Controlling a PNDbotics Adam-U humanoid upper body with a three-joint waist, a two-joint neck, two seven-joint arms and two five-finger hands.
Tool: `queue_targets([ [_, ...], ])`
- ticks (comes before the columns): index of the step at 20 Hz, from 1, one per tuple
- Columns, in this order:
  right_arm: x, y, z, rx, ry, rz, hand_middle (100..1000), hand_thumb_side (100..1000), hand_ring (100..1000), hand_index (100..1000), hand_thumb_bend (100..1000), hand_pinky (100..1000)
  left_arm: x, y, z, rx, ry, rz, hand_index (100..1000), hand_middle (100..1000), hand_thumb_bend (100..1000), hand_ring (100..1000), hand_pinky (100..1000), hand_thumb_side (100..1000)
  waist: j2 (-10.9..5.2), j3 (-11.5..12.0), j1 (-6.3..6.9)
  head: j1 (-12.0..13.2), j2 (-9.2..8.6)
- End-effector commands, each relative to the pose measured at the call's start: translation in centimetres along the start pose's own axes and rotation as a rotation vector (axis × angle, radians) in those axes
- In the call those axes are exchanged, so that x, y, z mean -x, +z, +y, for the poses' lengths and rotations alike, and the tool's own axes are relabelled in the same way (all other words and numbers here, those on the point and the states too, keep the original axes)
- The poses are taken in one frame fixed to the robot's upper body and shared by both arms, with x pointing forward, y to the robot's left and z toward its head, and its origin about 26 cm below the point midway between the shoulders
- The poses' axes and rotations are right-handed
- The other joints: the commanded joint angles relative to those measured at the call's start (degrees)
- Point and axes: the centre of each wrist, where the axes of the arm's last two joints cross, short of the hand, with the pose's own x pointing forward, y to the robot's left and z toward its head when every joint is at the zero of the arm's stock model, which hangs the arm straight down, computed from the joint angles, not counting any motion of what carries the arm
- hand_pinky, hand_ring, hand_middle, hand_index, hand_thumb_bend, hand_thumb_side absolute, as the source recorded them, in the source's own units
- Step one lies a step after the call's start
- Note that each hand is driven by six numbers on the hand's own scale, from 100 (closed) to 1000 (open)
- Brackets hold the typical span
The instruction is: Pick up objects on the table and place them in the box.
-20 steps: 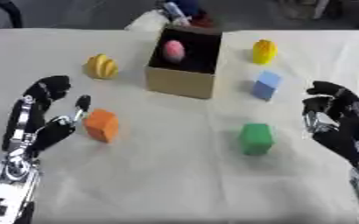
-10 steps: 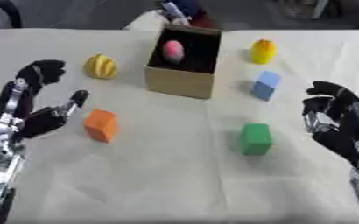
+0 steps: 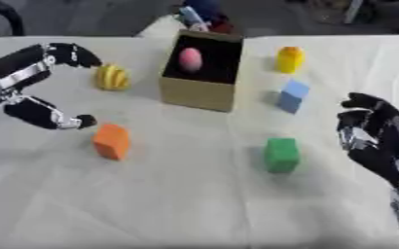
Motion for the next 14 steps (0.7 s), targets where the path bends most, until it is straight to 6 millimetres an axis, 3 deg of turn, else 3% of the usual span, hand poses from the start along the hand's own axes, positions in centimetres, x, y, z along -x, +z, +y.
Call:
queue_targets([
  [1,-0.3,-0.2,-0.5,-0.011,0.017,-0.013,705,166,688,813,100,699,0.2,0.0,1.7,0.140,-0.126,0.021,870,833,609,840,851,201,-1.65,-0.1,1.01,0.0,0.26],
  [6,-0.2,-0.1,-0.4,-0.014,0.016,-0.008,705,167,688,813,100,699,0.3,-1.8,1.7,0.315,-0.186,0.009,882,845,644,846,853,217,-1.87,-0.4,1.13,-0.5,0.26],
  [14,-0.2,-0.1,-0.4,-0.012,0.013,-0.007,705,170,687,813,100,699,0.4,-4.0,-0.4,0.438,-0.190,-0.005,901,867,687,854,860,255,-1.84,-0.8,1.25,-1.3,0.26],
])
